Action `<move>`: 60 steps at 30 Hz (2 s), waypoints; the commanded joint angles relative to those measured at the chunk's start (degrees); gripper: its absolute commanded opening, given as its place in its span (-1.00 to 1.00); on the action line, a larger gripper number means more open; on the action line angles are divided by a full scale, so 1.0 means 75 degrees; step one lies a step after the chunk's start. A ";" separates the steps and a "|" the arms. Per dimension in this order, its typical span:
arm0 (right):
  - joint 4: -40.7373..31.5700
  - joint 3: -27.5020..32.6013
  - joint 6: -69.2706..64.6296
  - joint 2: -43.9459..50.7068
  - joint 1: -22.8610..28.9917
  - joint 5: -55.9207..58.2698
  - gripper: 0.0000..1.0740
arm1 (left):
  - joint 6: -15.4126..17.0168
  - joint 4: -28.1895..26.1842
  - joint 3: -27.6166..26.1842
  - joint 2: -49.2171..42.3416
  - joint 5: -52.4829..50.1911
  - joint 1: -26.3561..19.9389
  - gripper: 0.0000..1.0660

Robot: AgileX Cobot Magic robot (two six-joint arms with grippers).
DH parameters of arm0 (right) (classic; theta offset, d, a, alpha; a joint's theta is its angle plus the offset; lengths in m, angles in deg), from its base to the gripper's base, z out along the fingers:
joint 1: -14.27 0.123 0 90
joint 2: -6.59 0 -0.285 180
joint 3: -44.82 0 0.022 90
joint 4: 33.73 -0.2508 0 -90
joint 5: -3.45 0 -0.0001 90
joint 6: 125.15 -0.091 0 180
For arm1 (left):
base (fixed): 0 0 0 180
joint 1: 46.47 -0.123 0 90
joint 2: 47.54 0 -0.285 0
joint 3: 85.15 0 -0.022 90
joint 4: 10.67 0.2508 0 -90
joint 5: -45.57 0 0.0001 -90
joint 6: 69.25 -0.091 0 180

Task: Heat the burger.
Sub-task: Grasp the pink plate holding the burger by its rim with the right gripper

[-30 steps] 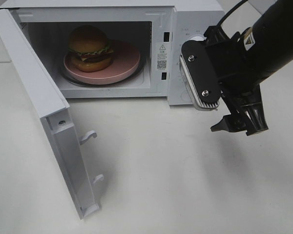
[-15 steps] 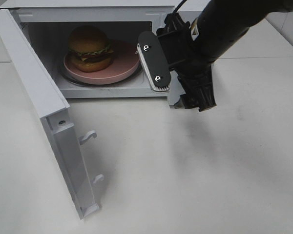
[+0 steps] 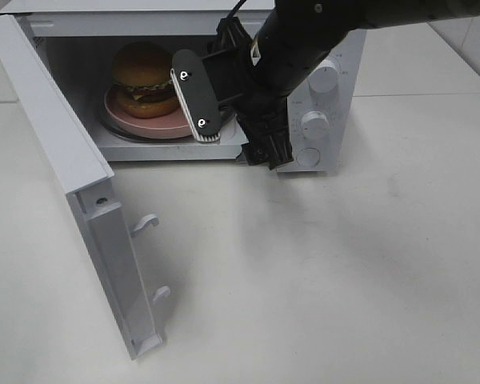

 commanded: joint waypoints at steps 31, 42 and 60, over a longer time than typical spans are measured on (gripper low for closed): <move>0.0275 -0.3407 -0.1215 -0.3147 0.0053 -0.0023 0.65 | 0.0015 0.0008 0.0015 -0.0053 -0.0107 -0.0023 0.88; 0.0191 -0.4217 -0.1207 -0.3789 -0.0206 0.0275 0.57 | 0.0015 0.0023 0.0015 -0.0053 -0.0107 -0.0023 0.88; -0.0015 -0.4629 -0.1138 -0.4141 -0.0298 0.0321 -1.00 | 0.0015 0.0038 0.0015 -0.0053 -0.0107 -0.0023 0.88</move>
